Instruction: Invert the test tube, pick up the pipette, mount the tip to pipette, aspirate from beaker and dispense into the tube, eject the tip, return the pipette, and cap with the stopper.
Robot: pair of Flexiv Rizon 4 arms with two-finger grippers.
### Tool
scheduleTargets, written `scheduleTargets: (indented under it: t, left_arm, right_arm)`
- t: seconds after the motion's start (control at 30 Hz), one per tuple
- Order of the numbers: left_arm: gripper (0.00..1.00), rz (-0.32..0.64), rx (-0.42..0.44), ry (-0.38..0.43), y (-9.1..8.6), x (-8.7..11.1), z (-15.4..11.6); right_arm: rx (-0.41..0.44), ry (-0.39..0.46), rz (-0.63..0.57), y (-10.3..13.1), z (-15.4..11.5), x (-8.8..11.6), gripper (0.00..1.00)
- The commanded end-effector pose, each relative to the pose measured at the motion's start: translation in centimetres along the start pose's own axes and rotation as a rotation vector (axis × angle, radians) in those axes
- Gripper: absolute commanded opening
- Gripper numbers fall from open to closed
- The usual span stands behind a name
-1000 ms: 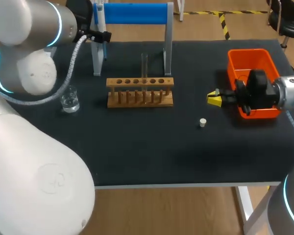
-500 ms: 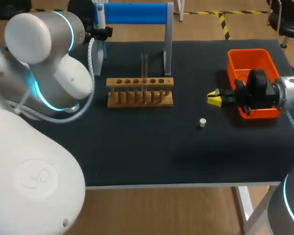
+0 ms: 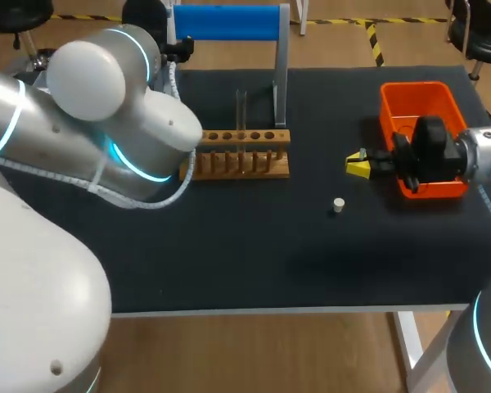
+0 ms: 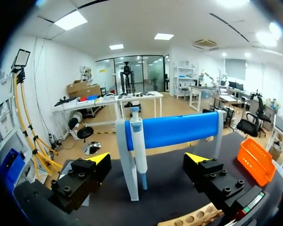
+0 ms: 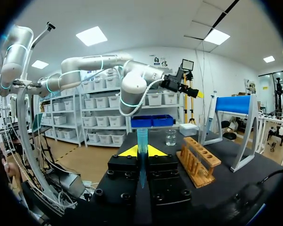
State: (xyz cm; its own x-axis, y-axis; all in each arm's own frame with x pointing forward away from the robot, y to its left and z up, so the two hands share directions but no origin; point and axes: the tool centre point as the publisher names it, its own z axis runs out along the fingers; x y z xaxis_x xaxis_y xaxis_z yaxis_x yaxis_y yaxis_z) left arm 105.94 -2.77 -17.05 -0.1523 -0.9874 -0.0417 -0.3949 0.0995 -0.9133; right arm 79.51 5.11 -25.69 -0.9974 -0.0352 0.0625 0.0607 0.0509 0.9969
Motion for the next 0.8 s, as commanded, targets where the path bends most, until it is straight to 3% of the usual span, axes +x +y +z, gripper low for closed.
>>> scheduleTargets:
  t: [0.03,0.8]
  left_arm:
    - [1.00,-0.026,0.026,-0.022,0.2,0.4,1.3]
    - [1.00,-0.104,0.092,-0.008,-0.5,-0.4,5.4]
  right_arm:
    - [0.001,-0.001,-0.001,0.0,0.0,0.0,0.00]
    - [0.001,-0.001,-0.001,0.0,0.0,0.0,0.00]
